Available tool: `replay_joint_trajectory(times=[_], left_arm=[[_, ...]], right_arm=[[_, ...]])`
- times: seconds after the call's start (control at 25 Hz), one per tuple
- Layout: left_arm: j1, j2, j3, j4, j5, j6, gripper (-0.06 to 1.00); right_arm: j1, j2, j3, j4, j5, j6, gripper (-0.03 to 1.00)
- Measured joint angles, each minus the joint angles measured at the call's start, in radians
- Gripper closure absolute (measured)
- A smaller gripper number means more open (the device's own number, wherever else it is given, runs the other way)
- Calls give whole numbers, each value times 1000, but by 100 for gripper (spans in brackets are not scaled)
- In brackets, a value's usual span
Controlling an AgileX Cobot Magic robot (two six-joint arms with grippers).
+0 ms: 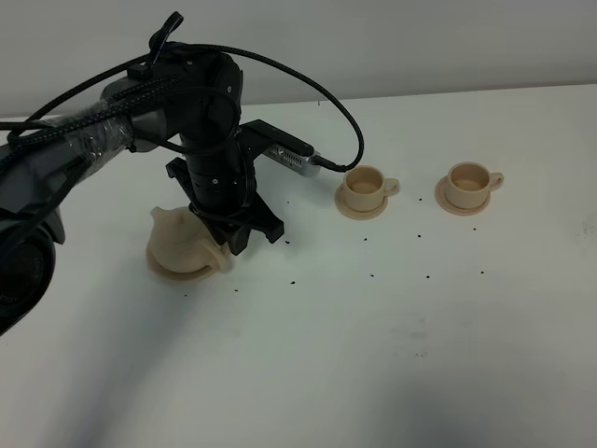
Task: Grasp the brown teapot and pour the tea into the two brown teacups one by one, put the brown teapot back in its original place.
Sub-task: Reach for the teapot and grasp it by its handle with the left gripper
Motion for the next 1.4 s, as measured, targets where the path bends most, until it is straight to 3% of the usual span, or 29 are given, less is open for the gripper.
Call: replay_joint_trajectory(times=[1.08,1.4], left_arm=[[0,-29,0,-99,0,-49,69],[0,-30,0,-255,0,-50,69]], right_arm=[[0,0,0,0,0,0,73],[0,0,0,0,0,0,73]])
